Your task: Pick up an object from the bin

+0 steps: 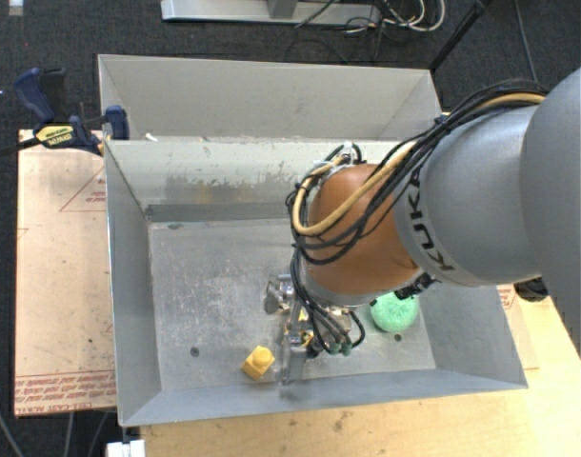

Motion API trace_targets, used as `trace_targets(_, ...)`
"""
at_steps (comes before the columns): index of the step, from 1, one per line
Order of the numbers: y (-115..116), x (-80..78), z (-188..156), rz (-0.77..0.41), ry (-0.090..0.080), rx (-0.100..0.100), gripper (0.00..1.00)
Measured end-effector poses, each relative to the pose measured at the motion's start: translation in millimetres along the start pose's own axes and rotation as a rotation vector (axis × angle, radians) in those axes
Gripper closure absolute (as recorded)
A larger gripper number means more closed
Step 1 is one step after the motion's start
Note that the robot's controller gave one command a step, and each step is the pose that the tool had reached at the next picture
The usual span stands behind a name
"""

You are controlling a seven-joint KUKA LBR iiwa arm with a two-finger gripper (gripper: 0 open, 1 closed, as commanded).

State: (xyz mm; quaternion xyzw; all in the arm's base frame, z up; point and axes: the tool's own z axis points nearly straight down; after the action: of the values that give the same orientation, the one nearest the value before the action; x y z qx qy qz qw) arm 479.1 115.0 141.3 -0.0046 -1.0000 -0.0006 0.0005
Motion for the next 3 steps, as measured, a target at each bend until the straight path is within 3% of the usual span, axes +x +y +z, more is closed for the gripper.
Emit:
trace_targets(2, -14.6, -4.5, 55.9, 0.086, -0.004, 0.000, 0.00)
trace_targets(3, 25.8, -10.9, 69.7, 0.013, -0.009, -0.001, 0.00)
